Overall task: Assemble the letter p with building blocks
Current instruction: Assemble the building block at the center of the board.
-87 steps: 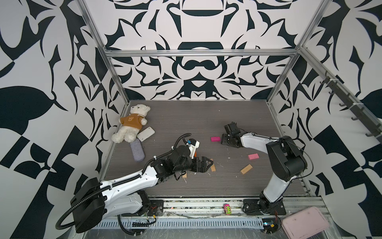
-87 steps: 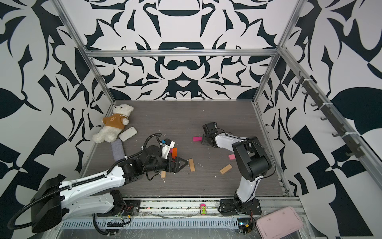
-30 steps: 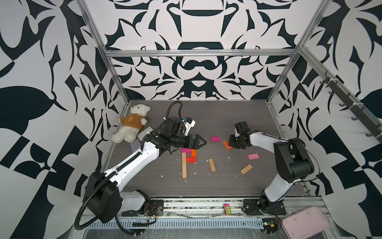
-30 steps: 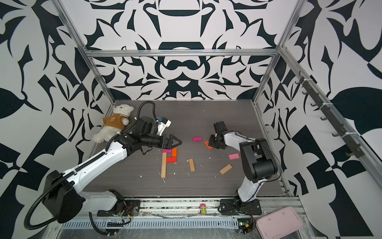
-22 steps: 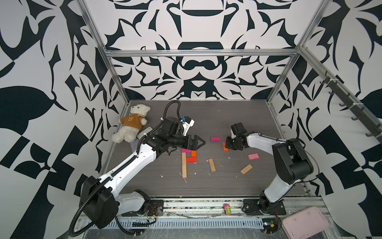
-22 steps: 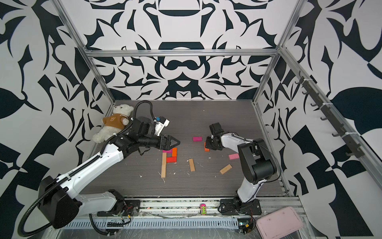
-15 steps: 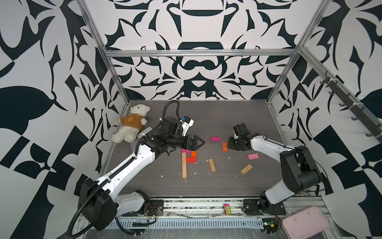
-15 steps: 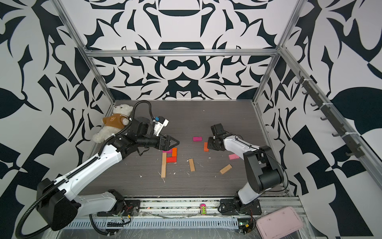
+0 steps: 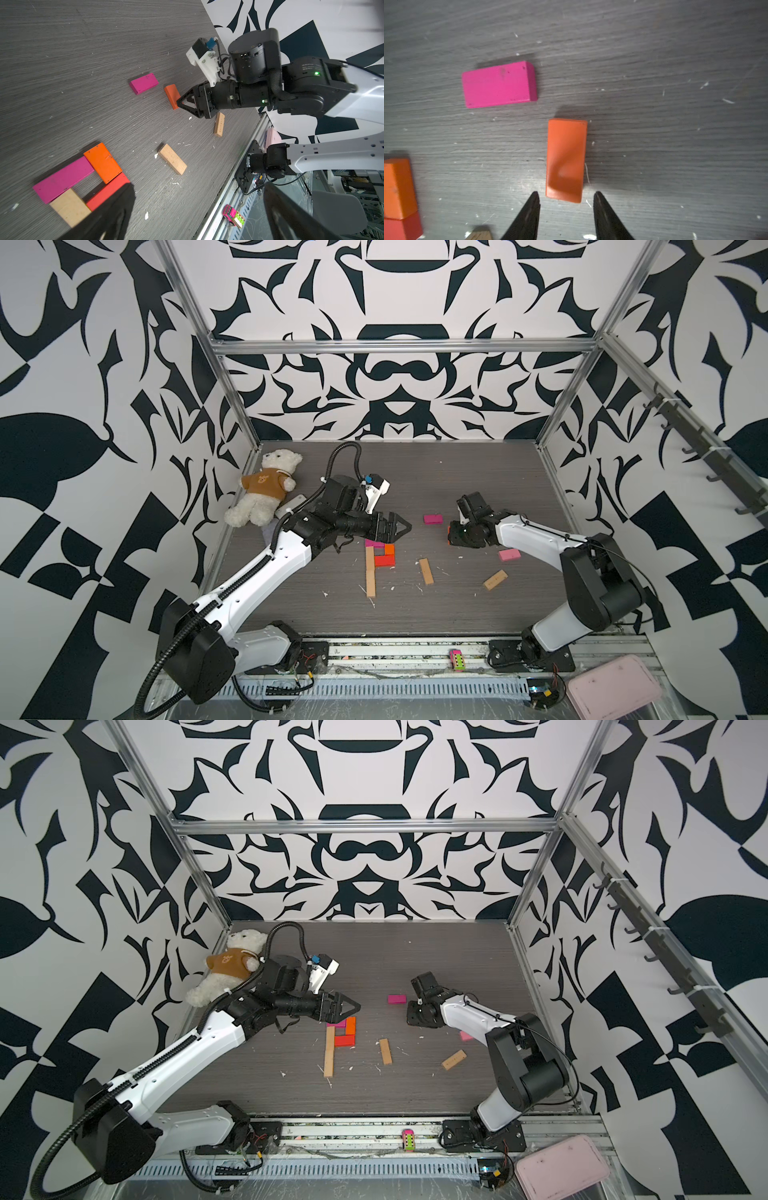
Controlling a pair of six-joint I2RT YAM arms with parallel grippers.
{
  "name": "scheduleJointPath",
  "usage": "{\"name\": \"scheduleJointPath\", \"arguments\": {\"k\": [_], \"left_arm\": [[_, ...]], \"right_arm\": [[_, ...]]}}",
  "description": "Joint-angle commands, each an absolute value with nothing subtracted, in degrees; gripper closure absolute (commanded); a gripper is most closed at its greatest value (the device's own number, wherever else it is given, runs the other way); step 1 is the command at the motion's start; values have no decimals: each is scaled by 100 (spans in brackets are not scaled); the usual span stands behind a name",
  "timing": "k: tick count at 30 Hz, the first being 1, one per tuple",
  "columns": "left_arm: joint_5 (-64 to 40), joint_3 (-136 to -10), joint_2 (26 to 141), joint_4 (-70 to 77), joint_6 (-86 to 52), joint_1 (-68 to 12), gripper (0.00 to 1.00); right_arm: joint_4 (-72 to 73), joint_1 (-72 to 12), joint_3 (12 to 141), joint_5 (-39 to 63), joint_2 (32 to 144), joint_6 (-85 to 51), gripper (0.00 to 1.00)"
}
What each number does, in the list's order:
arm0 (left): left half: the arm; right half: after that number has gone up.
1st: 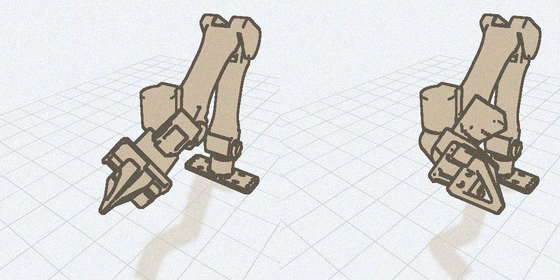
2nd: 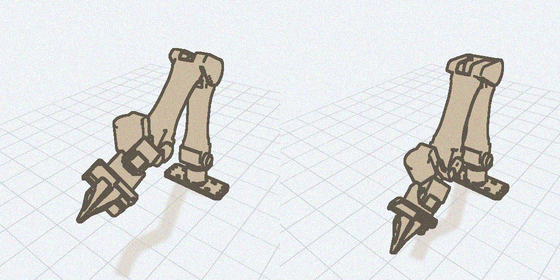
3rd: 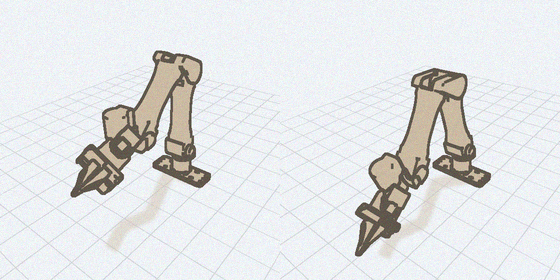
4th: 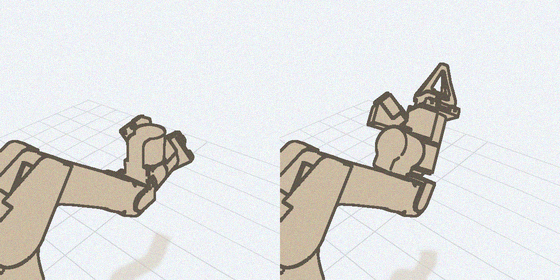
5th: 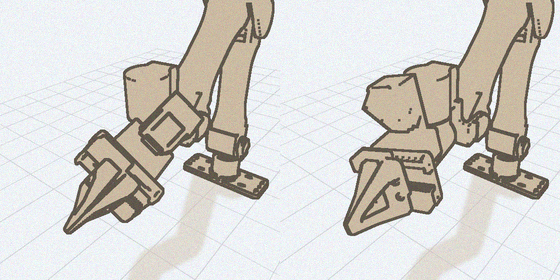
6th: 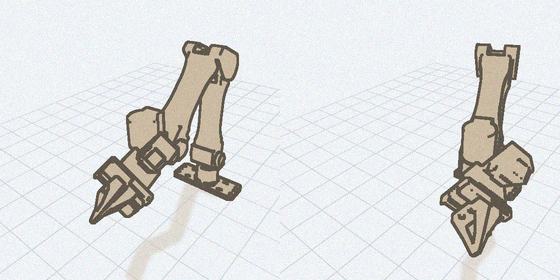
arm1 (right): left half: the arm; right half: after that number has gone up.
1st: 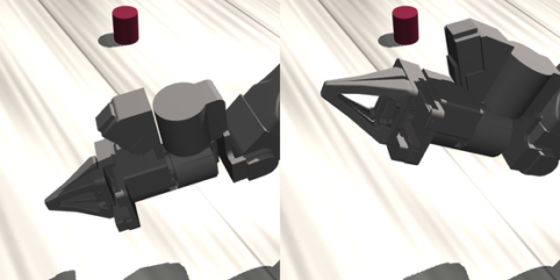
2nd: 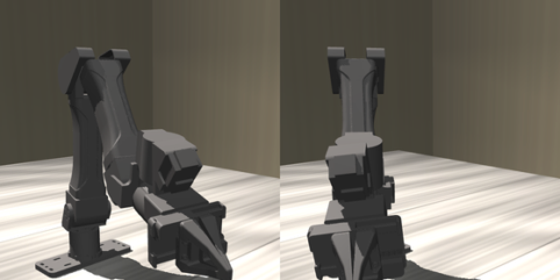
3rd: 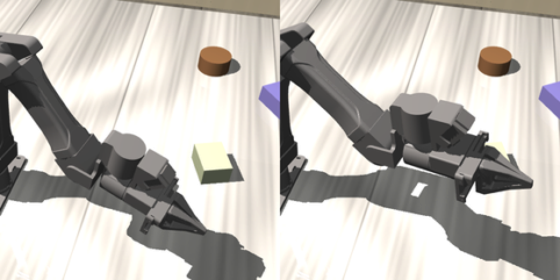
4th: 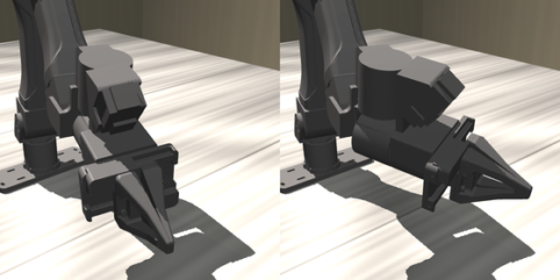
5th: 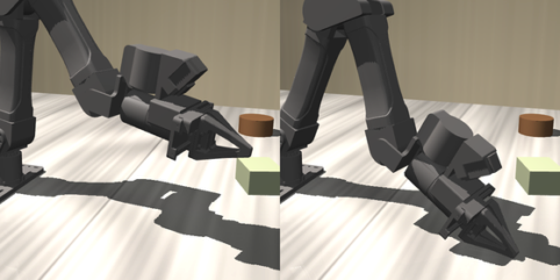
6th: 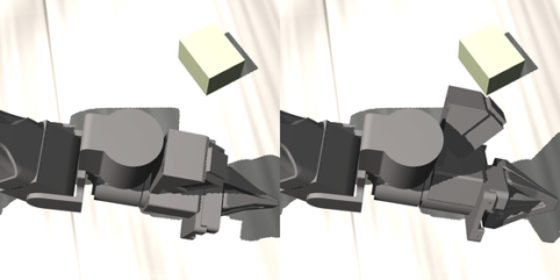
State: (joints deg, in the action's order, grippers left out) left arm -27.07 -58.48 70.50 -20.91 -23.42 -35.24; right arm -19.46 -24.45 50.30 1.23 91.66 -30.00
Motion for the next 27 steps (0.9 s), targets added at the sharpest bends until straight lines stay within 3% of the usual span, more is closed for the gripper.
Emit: {"name": "scheduleJointPath", "arguments": {"k": [1, 8, 27], "left_arm": [[-2825, -5766, 6944, -2171, -2263, -3513, 1], [-2825, -5752, 6932, -2146, -2272, -3509, 1], [-2929, -5748, 7030, -2154, -2307, -3513, 1]], "right_arm": [[-1934, -2527, 5232, -70, 9340, -3076, 54], [-1907, -2610, 5221, -176, 9476, -3081, 63], [-2225, -2549, 5926, -262, 10049, -2067, 74]]}}
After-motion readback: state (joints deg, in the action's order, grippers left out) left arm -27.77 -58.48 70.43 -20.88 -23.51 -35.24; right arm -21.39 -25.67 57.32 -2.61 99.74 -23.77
